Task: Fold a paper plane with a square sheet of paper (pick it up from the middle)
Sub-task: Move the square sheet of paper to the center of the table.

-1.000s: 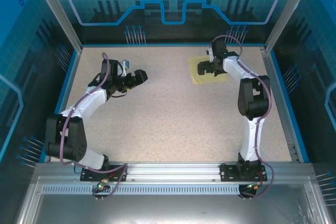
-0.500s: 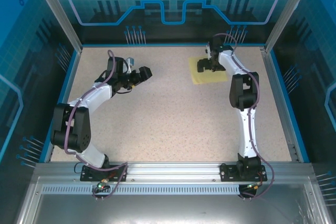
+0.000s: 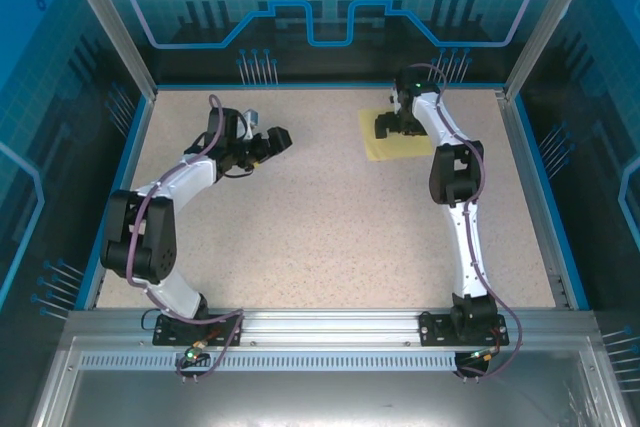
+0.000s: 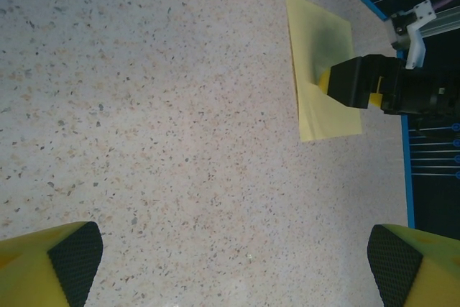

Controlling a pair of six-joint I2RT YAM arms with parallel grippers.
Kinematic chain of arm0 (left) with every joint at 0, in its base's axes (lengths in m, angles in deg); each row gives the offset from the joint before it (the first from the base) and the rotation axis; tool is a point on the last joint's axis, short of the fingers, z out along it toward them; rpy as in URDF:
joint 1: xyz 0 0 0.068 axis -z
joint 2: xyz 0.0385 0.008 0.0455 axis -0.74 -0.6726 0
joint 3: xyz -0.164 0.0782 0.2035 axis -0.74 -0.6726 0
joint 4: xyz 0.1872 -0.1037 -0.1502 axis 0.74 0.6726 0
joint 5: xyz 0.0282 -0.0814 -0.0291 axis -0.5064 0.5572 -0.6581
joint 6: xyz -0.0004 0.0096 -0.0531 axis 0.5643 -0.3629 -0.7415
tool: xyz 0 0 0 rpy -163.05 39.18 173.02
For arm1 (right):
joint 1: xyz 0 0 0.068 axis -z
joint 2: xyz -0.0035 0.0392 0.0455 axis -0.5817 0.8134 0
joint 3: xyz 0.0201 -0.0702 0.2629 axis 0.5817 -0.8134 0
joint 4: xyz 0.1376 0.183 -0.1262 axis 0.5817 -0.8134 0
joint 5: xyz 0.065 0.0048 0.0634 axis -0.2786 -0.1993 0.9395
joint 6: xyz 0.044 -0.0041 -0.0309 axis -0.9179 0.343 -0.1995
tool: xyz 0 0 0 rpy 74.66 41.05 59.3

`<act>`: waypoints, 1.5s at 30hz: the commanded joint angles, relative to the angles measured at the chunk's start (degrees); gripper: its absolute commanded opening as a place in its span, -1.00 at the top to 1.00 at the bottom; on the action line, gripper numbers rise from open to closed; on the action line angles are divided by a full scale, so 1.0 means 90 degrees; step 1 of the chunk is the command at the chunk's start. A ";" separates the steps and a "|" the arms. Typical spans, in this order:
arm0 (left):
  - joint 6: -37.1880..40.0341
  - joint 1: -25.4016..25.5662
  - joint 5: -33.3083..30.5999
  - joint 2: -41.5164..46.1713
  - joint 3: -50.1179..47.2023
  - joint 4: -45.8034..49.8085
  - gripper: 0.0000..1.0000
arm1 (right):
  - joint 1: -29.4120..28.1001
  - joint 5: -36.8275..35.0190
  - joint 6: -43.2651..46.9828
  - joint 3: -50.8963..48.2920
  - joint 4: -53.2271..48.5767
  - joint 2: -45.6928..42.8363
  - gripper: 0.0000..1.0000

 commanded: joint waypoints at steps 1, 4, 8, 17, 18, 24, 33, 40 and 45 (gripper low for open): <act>0.0107 0.0037 0.0214 -0.0098 0.0200 -0.0032 -0.97 | -0.0120 0.0061 0.0107 0.0131 -0.0611 0.0218 -0.98; 0.0148 0.0037 0.0242 -0.0156 0.0203 -0.0011 -0.97 | -0.0169 0.0215 0.0107 -0.0008 -0.0654 0.0157 -0.96; 0.0149 0.0040 0.0285 -0.0159 0.0176 -0.0009 -0.97 | -0.0196 0.0390 -0.0015 -0.0294 -0.0664 0.0050 -0.91; 0.0302 0.0039 0.0268 0.0098 0.0001 0.0164 -0.97 | -0.0547 -0.0103 -0.0381 -0.1399 -0.0354 -0.0721 -0.90; 0.0313 0.0037 0.0264 0.0142 -0.0029 0.0165 -0.97 | -0.0571 -0.0043 -0.0478 -0.1530 -0.0366 -0.0818 -0.89; 0.0379 0.0040 0.0304 0.0344 -0.0168 0.0226 -0.97 | -0.0811 -0.0058 -0.0755 -0.3101 0.0118 -0.1674 -0.87; 0.0497 0.0039 0.0383 0.0632 -0.0306 0.0396 -0.98 | -0.1461 0.0016 -0.1437 -0.5859 0.1216 -0.3322 -0.86; 0.0654 0.0039 0.0403 0.1002 -0.0535 0.0639 -0.97 | -0.2113 -0.0140 -0.2199 -0.7409 0.1761 -0.4533 -0.85; 0.0707 0.0034 0.0403 0.1276 -0.0727 0.0729 -0.97 | -0.2368 -0.0496 -0.2679 -0.7432 0.1997 -0.5072 -0.87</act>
